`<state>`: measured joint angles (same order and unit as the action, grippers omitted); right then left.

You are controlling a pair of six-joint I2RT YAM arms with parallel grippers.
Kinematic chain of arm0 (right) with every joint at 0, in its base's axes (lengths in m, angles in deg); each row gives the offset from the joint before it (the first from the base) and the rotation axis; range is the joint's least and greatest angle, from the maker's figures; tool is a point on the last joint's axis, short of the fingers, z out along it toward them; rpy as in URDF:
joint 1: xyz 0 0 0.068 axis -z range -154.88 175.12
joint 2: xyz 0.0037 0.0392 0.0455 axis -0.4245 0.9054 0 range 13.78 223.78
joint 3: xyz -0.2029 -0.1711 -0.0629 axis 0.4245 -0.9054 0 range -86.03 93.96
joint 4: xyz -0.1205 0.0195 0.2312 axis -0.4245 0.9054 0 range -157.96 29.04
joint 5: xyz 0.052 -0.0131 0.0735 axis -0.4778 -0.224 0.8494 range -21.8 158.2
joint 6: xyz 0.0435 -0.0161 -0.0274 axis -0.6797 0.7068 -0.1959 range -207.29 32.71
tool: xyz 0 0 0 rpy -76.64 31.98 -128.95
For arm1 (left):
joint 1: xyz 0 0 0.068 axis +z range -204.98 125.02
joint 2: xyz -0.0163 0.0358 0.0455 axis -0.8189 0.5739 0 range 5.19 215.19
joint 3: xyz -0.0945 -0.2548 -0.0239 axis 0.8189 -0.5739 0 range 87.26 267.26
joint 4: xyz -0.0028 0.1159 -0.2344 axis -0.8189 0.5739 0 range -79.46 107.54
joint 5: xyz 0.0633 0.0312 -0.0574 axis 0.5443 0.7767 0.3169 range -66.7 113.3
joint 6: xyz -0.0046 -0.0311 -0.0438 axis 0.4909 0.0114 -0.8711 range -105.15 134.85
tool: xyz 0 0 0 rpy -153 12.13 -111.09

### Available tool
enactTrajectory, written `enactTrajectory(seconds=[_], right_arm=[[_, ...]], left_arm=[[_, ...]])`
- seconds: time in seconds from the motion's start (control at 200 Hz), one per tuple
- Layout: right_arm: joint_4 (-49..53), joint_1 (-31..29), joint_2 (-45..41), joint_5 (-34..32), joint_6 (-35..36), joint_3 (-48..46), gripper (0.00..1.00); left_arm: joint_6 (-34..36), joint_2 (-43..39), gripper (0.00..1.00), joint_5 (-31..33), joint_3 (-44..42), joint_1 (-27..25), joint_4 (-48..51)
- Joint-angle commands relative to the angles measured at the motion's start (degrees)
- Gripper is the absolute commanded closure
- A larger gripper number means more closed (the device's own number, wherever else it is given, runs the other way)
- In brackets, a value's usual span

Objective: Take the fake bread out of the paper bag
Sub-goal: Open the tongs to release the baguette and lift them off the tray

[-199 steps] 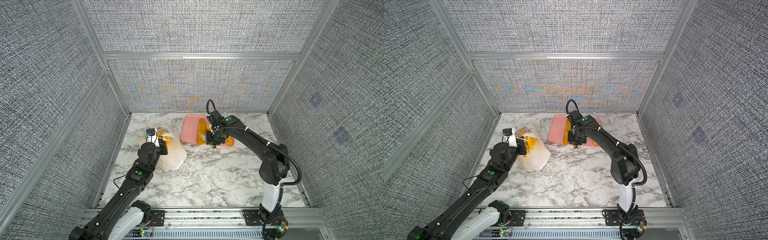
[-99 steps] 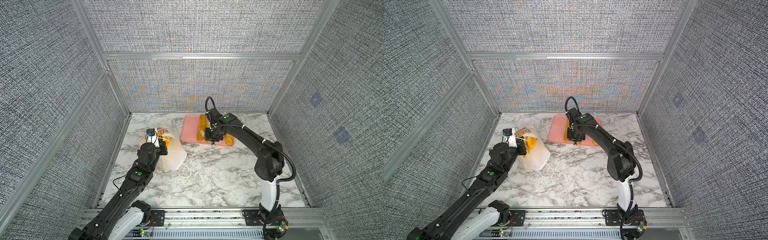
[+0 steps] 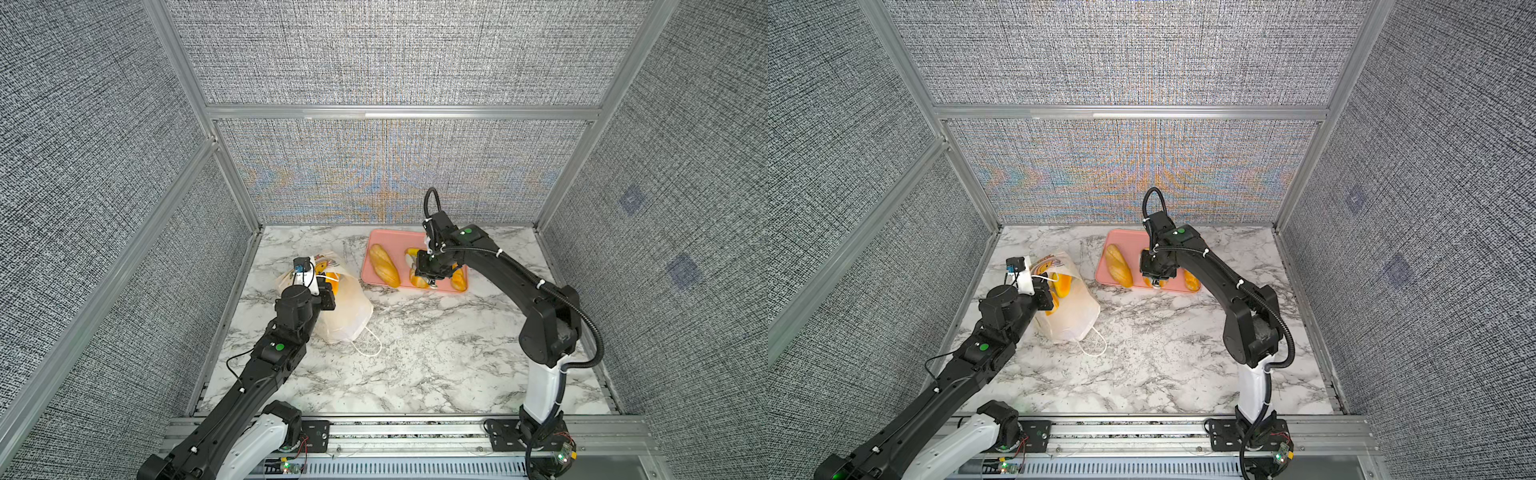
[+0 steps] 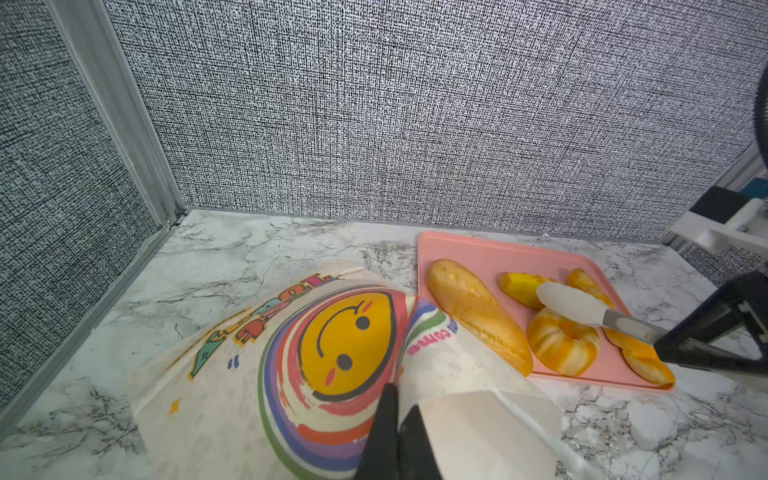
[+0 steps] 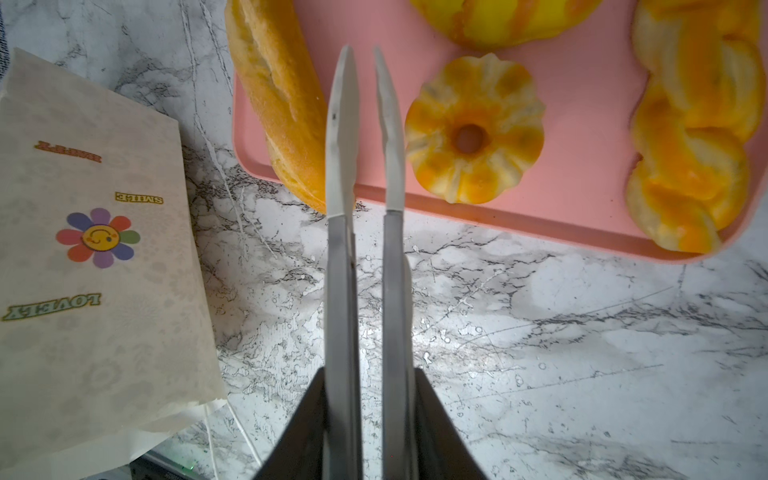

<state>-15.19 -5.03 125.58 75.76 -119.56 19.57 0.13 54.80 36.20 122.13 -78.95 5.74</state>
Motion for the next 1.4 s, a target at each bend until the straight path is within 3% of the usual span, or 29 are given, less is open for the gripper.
enactTrajectory(seconds=[0.0,0.165,0.46,0.73,1.06,1.396], right_arm=[[-2.9,0.2,-0.5,3.1,0.8,0.2,0.80],[-4.9,-1.3,0.1,7.8,1.5,0.2,1.00],[-2.9,-2.6,3.9,9.7,3.3,3.2,1.00],[-4.8,-3.0,2.3,11.1,3.1,1.1,1.00],[-1.9,-3.8,1.0,5.8,4.2,-2.3,1.00],[-4.7,-2.7,4.8,6.3,4.8,-1.9,1.00]], left_arm=[[0.6,-0.4,1.00,-0.1,0.5,0.1,0.1],[0.8,-0.5,1.00,0.2,0.5,0.0,0.4],[0.9,-0.5,1.00,0.1,1.0,0.0,1.4],[1.4,-0.5,1.00,0.5,1.4,0.0,2.2],[1.2,-0.3,1.00,0.0,1.6,0.0,2.5],[0.5,0.1,1.00,-0.7,1.4,0.0,2.4]])
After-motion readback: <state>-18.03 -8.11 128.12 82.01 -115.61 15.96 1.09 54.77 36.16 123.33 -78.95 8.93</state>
